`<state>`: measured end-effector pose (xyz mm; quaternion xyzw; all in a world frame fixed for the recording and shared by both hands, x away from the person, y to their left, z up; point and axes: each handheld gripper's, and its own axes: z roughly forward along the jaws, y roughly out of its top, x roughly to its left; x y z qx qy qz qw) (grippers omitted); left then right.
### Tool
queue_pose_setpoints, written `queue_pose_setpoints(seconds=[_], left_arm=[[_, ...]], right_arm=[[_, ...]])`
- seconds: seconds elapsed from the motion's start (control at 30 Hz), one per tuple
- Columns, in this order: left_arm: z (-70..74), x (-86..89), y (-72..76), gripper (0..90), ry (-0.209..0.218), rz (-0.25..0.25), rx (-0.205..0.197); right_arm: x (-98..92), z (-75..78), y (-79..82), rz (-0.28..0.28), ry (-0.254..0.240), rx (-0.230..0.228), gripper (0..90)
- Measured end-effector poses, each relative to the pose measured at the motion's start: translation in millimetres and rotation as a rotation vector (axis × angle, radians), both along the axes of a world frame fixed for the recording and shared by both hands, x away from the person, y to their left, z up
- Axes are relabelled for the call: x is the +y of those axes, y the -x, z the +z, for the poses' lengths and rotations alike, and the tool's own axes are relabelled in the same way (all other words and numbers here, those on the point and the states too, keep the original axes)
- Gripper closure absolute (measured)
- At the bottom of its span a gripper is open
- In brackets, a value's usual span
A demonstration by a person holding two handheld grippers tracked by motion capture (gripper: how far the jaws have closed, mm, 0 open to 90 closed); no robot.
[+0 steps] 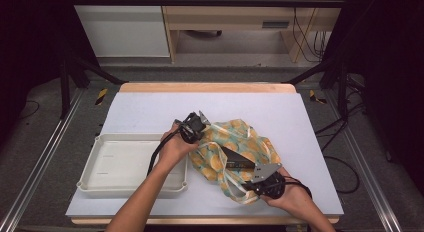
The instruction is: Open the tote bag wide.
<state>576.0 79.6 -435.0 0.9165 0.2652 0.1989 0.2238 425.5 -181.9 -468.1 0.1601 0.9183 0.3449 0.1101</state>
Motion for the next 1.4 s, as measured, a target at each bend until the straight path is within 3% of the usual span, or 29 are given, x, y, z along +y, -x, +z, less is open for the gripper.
queue_pose_setpoints(seconds=[0.3, 0.47, 0.53, 0.63, 0.77, 0.93, 1.03, 1.23, 1.3, 1.4], left_arm=[[-4.8, -1.2, -1.8, 88.9, -0.036, -0.010, 0.020], [-3.9, -2.1, -0.4, 87.9, -0.022, -0.008, 0.014], [0.6, -1.3, 4.1, 84.7, -0.001, -0.010, -0.009], [12.2, 1.7, 14.0, 71.4, 0.046, -0.010, -0.053], [35.9, 8.7, 33.0, 57.9, 0.120, -0.018, -0.123], [66.9, 16.7, 59.3, 53.7, 0.185, -0.064, -0.177], [77.5, 16.6, 76.1, 53.8, 0.227, -0.091, -0.192], [68.0, 1.8, 99.9, 56.5, 0.238, -0.159, -0.175], [59.8, -3.0, 104.0, 60.6, 0.209, -0.172, -0.152], [50.1, -4.3, 111.1, 66.5, 0.183, -0.179, -0.135]], right_arm=[[-0.4, -0.3, 0.4, 0.003, -0.002, 0.007, 90.0], [-1.1, 0.7, 0.8, -0.007, -0.009, 0.003, 90.0], [-2.3, 1.7, 0.0, -0.019, -0.019, -0.004, 88.4], [-5.1, 4.2, -1.1, -0.049, -0.042, -0.017, 80.2], [-8.2, 11.8, -0.6, -0.076, -0.057, -0.045, 69.5], [-11.8, 25.7, -1.9, -0.099, -0.065, -0.067, 63.9], [-13.9, 37.6, 2.3, -0.103, -0.078, -0.092, 63.5], [-26.1, 61.0, -0.6, -0.184, -0.131, -0.165, 63.8], [-27.0, 61.6, -6.0, -0.216, -0.110, -0.174, 63.0], [-26.8, 58.4, -12.8, -0.268, -0.035, -0.196, 58.1]])
